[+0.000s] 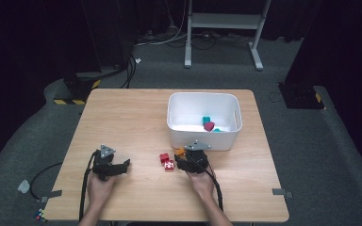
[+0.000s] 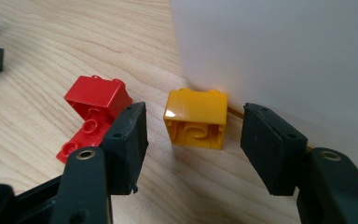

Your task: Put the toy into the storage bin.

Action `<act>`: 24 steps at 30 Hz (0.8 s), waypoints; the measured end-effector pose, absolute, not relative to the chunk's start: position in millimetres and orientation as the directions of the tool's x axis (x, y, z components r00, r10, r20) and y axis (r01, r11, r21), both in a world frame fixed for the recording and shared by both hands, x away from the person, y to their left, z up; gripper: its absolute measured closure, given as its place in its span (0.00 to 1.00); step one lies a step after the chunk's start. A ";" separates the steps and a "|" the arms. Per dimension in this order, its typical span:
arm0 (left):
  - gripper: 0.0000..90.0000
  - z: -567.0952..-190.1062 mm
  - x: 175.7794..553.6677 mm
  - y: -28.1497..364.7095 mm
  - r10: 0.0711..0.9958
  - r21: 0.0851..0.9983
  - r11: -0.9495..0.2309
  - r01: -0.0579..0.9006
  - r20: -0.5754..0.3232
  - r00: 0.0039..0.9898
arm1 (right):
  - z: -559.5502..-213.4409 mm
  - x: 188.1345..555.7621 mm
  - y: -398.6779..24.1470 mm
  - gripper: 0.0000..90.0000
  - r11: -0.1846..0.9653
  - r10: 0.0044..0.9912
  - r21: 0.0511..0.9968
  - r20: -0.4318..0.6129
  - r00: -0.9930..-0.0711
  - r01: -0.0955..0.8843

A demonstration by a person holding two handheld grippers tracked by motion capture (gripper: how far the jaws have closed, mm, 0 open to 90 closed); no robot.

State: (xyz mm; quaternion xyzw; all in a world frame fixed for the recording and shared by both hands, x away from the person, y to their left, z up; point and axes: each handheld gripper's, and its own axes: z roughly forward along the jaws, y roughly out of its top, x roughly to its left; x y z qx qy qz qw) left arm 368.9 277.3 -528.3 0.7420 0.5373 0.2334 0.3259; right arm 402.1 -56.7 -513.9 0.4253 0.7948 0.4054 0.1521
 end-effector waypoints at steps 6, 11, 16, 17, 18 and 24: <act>0.18 -528.3 368.5 277.2 0.949 0.734 -0.211 0.646 -0.004 0.314 | -518.5 405.8 -52.4 0.49 0.314 0.808 0.763 0.098 -0.582 0.564; 0.18 -528.3 368.4 277.2 0.949 0.734 -0.211 0.646 -0.004 0.314 | -522.5 407.3 -49.2 0.54 0.327 0.811 0.758 0.082 -0.580 0.565; 0.18 -528.3 368.3 277.1 0.950 0.734 -0.209 0.646 -0.005 0.313 | -523.2 406.8 -48.4 0.60 0.335 0.821 0.756 0.058 -0.568 0.562; 0.18 -528.3 368.3 277.1 0.950 0.734 -0.209 0.646 -0.005 0.313 | -522.7 406.4 -48.8 0.62 0.335 0.824 0.757 0.054 -0.564 0.562; 0.18 -528.3 368.3 277.1 0.950 0.734 -0.209 0.646 -0.005 0.313 | -522.4 406.3 -49.1 0.62 0.335 0.824 0.758 0.052 -0.564 0.560; 0.18 -528.3 368.3 277.1 0.950 0.733 -0.210 0.647 -0.005 0.313 | -522.5 405.1 -48.5 0.64 0.348 0.822 0.759 0.035 -0.568 0.551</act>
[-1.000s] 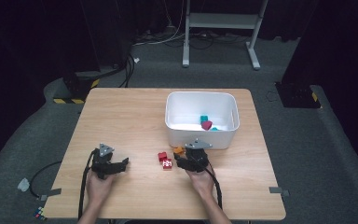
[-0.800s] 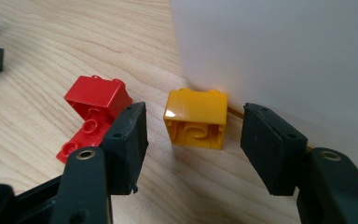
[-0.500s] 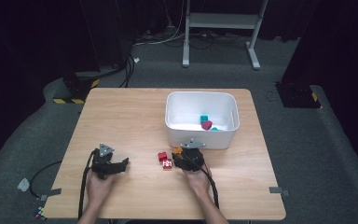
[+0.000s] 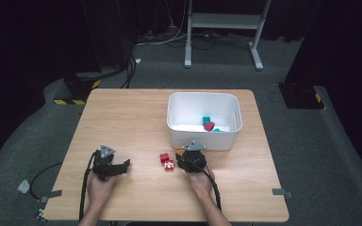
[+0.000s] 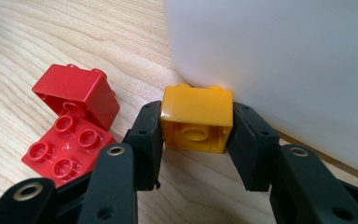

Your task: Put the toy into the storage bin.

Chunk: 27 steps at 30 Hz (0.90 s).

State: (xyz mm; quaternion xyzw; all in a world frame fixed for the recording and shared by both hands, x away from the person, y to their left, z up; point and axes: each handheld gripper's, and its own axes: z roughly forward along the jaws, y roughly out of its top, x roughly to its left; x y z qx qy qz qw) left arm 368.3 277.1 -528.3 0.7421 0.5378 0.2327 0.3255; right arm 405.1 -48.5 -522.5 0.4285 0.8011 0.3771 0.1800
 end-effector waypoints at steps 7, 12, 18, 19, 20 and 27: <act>0.18 -528.3 368.3 277.1 0.950 0.734 -0.210 0.646 -0.005 0.313 | -522.3 402.5 -53.0 0.65 0.350 0.820 0.763 0.032 -0.572 0.544; 0.18 -528.3 368.3 277.1 0.950 0.733 -0.210 0.647 -0.004 0.313 | -522.2 403.1 -57.1 0.65 0.333 0.820 0.768 0.050 -0.570 0.547; 0.18 -528.3 368.2 277.1 0.950 0.733 -0.210 0.647 -0.004 0.313 | -519.6 398.4 -62.0 0.65 0.350 0.796 0.777 0.049 -0.604 0.524; 0.18 -528.3 368.3 277.1 0.950 0.733 -0.210 0.647 -0.004 0.313 | -519.3 396.9 -63.3 0.65 0.349 0.793 0.779 0.050 -0.607 0.521; 0.18 -528.3 368.3 277.1 0.950 0.733 -0.210 0.647 -0.004 0.313 | -519.1 396.0 -64.3 0.65 0.350 0.790 0.780 0.053 -0.611 0.520; 0.18 -528.3 368.3 277.1 0.950 0.733 -0.210 0.647 -0.004 0.313 | -511.8 390.7 -73.8 0.65 0.350 0.772 0.788 0.063 -0.632 0.506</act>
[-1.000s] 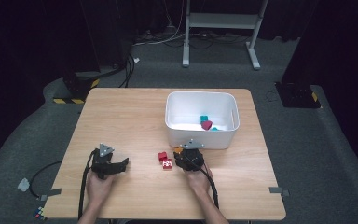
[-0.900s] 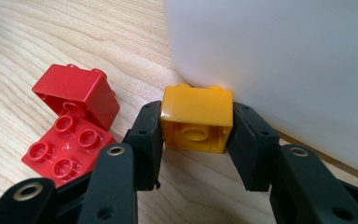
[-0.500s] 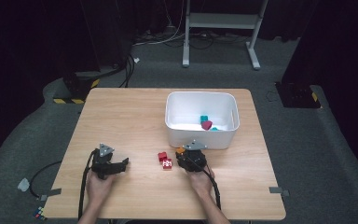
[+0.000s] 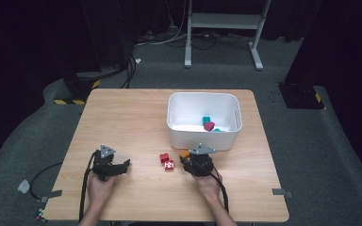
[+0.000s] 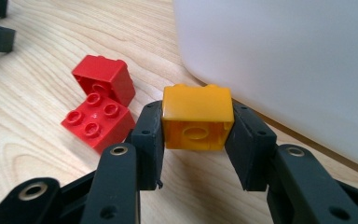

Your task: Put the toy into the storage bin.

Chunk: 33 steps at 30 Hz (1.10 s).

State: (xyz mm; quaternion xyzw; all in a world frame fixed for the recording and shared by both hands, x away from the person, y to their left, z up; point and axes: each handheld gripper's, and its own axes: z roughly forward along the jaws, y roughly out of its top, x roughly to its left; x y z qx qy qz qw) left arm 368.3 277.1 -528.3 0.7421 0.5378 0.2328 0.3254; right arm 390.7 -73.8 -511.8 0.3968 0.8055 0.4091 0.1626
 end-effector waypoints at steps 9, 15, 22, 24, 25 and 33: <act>0.18 -528.3 368.3 277.1 0.950 0.734 -0.209 0.647 -0.005 0.313 | -505.3 384.4 -84.7 0.65 0.390 0.747 0.769 0.058 -0.663 0.507; 0.18 -528.3 368.3 277.1 0.950 0.733 -0.210 0.647 -0.005 0.313 | -498.3 380.4 -89.7 0.65 0.382 0.733 0.780 0.070 -0.676 0.495; 0.18 -528.3 368.3 277.1 0.950 0.733 -0.209 0.647 -0.005 0.313 | -488.9 376.7 -97.3 0.65 0.365 0.725 0.789 0.093 -0.682 0.495; 0.18 -528.3 368.3 277.1 0.950 0.733 -0.210 0.647 -0.005 0.313 | -484.9 376.0 -99.5 0.65 0.367 0.722 0.791 0.089 -0.686 0.490; 0.18 -528.3 368.3 277.1 0.950 0.733 -0.210 0.647 -0.005 0.313 | -482.8 375.1 -100.7 0.65 0.368 0.719 0.793 0.088 -0.689 0.485; 0.18 -528.3 368.7 277.4 0.949 0.734 -0.212 0.646 -0.004 0.316 | -465.3 375.1 -105.6 0.65 0.362 0.712 0.806 0.084 -0.697 0.468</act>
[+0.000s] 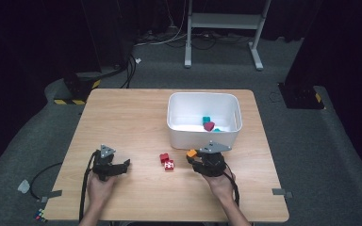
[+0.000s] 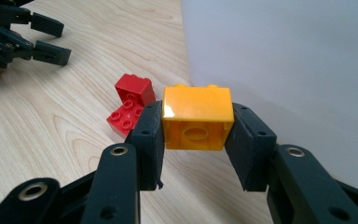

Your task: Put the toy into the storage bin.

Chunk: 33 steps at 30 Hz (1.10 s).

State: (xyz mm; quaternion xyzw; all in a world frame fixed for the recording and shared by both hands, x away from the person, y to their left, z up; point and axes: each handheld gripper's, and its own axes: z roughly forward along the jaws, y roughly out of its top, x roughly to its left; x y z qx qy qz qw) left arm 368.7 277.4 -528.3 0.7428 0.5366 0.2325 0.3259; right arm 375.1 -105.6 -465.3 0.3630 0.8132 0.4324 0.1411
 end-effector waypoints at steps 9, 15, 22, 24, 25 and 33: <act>0.18 -528.3 368.7 277.5 0.949 0.734 -0.211 0.645 -0.005 0.316 | -452.0 374.3 -106.8 0.65 0.369 0.697 0.806 0.091 -0.712 0.463; 0.18 -528.3 368.7 277.5 0.949 0.734 -0.211 0.645 -0.005 0.316 | -433.6 370.3 -112.0 0.65 0.358 0.683 0.823 0.092 -0.724 0.441; 0.18 -528.4 368.7 277.4 0.949 0.735 -0.209 0.645 -0.006 0.315 | -413.9 371.5 -118.8 0.65 0.330 0.676 0.837 0.114 -0.728 0.437; 0.18 -528.3 368.7 277.5 0.949 0.734 -0.211 0.645 -0.005 0.316 | -406.9 371.0 -121.1 0.65 0.321 0.676 0.841 0.118 -0.727 0.435; 0.18 -528.3 368.6 277.4 0.949 0.734 -0.211 0.645 -0.004 0.316 | -403.8 371.2 -122.5 0.66 0.316 0.671 0.846 0.120 -0.731 0.429; 0.18 -528.3 368.2 277.2 0.950 0.734 -0.209 0.646 -0.006 0.314 | -391.0 375.5 -130.6 0.65 0.278 0.661 0.861 0.150 -0.735 0.425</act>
